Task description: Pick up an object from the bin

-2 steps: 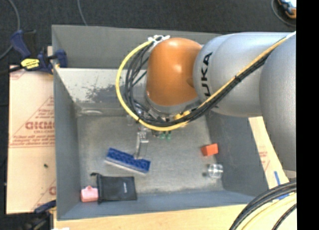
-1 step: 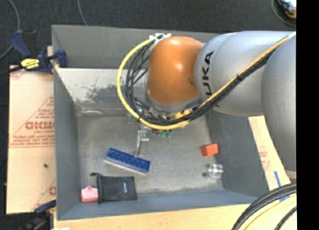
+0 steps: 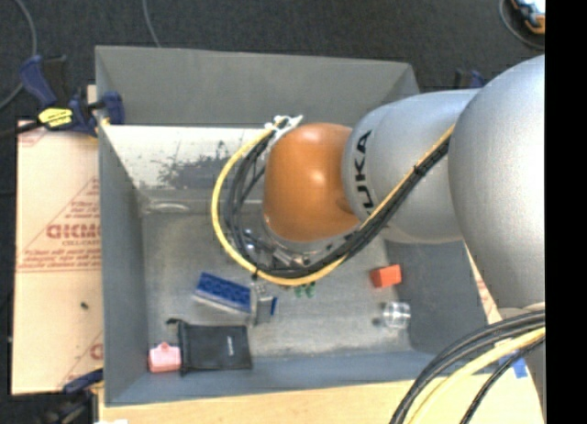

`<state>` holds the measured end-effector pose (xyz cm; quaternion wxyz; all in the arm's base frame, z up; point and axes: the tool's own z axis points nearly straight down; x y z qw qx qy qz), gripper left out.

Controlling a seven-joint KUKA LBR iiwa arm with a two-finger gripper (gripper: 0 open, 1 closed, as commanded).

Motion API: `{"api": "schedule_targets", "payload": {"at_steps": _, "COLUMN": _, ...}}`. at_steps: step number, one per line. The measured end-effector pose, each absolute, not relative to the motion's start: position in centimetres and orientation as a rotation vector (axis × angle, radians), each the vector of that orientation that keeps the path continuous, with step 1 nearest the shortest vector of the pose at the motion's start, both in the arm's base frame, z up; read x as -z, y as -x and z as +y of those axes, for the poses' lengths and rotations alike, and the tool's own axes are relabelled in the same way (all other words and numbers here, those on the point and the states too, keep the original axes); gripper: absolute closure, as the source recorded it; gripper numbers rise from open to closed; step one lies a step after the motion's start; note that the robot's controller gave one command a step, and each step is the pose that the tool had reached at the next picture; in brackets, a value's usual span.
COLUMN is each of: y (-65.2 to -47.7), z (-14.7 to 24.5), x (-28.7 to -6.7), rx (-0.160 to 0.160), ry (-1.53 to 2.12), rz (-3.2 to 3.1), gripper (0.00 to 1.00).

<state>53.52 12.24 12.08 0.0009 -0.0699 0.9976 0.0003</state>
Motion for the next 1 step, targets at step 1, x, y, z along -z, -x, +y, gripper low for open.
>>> {"api": "schedule_targets", "payload": {"at_steps": 1, "y": -52.15, "z": 10.37, "x": -7.38, "rx": -0.003, "ry": 0.326, "rz": 3.119, "gripper": 1.00}}
